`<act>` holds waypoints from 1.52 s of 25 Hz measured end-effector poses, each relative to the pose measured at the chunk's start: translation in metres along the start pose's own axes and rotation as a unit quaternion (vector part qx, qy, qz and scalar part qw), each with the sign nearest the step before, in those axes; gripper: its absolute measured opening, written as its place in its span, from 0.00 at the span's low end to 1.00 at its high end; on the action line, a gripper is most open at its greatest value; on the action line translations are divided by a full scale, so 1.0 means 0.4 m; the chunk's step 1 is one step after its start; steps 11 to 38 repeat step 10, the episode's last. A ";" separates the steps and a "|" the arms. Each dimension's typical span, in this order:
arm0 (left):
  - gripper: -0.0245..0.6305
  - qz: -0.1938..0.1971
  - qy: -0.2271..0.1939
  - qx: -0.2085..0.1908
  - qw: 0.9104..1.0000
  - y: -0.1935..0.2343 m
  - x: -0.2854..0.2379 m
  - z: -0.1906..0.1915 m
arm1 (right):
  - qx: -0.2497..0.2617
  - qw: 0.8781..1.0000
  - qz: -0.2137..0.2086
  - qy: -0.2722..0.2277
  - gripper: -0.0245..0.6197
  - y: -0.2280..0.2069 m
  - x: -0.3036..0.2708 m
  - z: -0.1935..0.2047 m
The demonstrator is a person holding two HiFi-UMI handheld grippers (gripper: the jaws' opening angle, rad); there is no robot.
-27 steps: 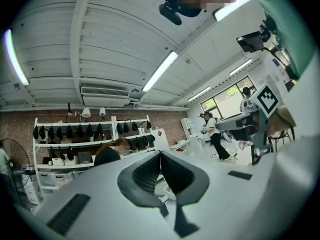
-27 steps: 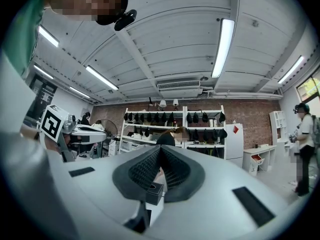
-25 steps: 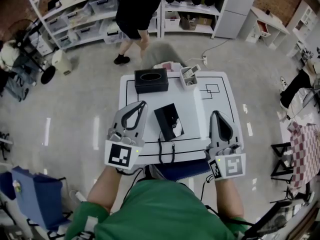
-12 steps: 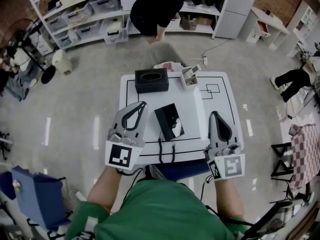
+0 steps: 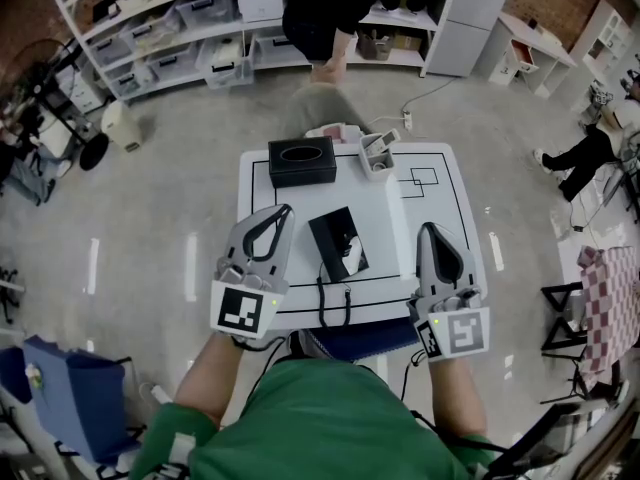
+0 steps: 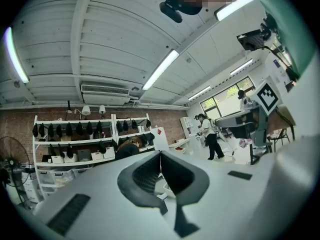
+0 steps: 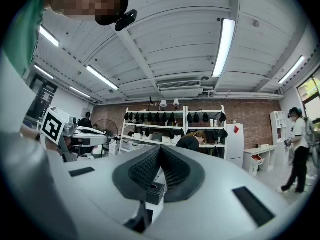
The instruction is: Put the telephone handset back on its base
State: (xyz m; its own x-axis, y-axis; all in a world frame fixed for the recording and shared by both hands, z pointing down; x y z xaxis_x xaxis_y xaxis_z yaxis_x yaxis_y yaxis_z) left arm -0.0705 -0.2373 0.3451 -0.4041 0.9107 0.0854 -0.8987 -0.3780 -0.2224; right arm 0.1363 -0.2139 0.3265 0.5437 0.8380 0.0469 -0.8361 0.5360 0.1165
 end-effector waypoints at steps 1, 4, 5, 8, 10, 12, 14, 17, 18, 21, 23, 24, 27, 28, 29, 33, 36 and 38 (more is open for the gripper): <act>0.07 0.001 0.000 0.001 1.000 0.001 0.000 0.000 | 0.000 1.000 0.001 0.000 0.07 0.001 0.000 -0.002; 0.07 0.002 0.000 0.002 1.000 0.007 -0.001 0.002 | 0.001 1.000 0.003 -0.001 0.07 0.005 -0.004 -0.005; 0.07 0.003 0.000 0.002 1.000 0.009 -0.001 0.003 | 0.001 1.000 0.004 -0.001 0.07 0.006 -0.006 -0.005; 0.07 0.005 -0.001 0.001 1.000 0.015 -0.001 0.008 | 0.002 1.000 0.008 0.000 0.07 0.009 -0.008 -0.005; 0.07 0.006 0.000 0.002 1.000 0.020 0.000 0.011 | 0.003 1.000 0.010 0.000 0.07 0.010 -0.010 -0.005; 0.07 0.006 0.000 0.002 1.000 0.020 0.000 0.011 | 0.003 1.000 0.010 0.000 0.07 0.010 -0.010 -0.005; 0.07 0.006 0.000 0.002 1.000 0.020 0.000 0.011 | 0.003 1.000 0.010 0.000 0.07 0.010 -0.010 -0.005; 0.07 0.006 0.000 0.002 1.000 0.020 0.000 0.011 | 0.003 1.000 0.010 0.000 0.07 0.010 -0.010 -0.005; 0.07 0.006 0.000 0.002 1.000 0.020 0.000 0.011 | 0.003 1.000 0.010 0.000 0.07 0.010 -0.010 -0.005; 0.07 0.006 0.000 0.002 1.000 0.020 0.000 0.011 | 0.003 1.000 0.010 0.000 0.07 0.010 -0.010 -0.005; 0.07 0.006 0.000 0.002 1.000 0.020 0.000 0.011 | 0.003 1.000 0.010 0.000 0.07 0.010 -0.010 -0.005; 0.07 0.006 0.000 0.002 1.000 0.020 0.000 0.011 | 0.003 1.000 0.010 0.000 0.07 0.010 -0.010 -0.005; 0.07 0.006 0.000 0.002 1.000 0.020 0.000 0.011 | 0.003 1.000 0.010 0.000 0.07 0.010 -0.010 -0.005; 0.07 0.006 0.000 0.002 1.000 0.020 0.000 0.011 | 0.003 1.000 0.010 0.000 0.07 0.010 -0.010 -0.005; 0.07 0.006 0.000 0.002 1.000 0.020 0.000 0.011 | 0.003 1.000 0.010 0.000 0.07 0.010 -0.010 -0.005; 0.07 0.006 0.000 0.002 1.000 0.020 0.000 0.011 | 0.003 1.000 0.010 0.000 0.07 0.010 -0.010 -0.005; 0.07 0.006 0.000 0.002 1.000 0.020 0.000 0.011 | 0.003 1.000 0.010 0.000 0.07 0.010 -0.010 -0.005; 0.07 0.006 0.000 0.002 1.000 0.020 0.000 0.011 | 0.003 1.000 0.010 0.000 0.07 0.010 -0.010 -0.005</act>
Point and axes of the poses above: the fingertips, and each gripper's own axes: x backward along the fingers, y to its left, z out of its underside, the point moved 1 cm from there along x, backward along the fingers, and after that the axes turned 7 degrees about -z, right-handed, at the moved point
